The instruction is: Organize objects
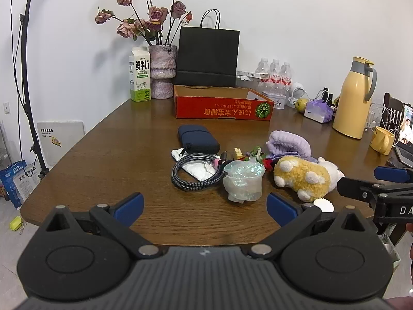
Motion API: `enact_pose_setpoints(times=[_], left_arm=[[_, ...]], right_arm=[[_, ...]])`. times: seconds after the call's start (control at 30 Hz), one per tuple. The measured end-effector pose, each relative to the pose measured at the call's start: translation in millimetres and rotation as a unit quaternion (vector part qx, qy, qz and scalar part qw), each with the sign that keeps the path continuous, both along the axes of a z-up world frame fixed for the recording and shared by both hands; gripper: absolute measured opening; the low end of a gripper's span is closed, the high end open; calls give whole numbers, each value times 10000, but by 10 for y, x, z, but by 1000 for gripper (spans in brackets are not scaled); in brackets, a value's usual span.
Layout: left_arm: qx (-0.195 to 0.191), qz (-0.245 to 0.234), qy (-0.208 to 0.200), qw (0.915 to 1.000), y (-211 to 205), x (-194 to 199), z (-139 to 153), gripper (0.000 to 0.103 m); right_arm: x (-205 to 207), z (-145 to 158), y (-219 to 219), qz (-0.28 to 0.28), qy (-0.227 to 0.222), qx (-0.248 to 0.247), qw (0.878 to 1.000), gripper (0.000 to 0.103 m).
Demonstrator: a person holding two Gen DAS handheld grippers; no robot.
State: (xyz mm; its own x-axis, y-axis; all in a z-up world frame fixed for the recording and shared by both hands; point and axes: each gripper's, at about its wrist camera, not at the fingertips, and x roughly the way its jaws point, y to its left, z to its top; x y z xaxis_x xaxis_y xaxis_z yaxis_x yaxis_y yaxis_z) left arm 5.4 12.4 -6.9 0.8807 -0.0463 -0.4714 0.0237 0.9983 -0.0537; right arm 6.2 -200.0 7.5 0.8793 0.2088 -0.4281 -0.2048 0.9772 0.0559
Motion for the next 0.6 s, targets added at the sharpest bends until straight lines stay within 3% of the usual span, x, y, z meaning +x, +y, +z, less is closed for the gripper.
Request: enact_pose_setpoints(times=[0.6], left_arm=[[-18,4,18,10000,7,4,-9,103]], right_arm=[[11,-12,-10,-25,4,-1,10000,103]])
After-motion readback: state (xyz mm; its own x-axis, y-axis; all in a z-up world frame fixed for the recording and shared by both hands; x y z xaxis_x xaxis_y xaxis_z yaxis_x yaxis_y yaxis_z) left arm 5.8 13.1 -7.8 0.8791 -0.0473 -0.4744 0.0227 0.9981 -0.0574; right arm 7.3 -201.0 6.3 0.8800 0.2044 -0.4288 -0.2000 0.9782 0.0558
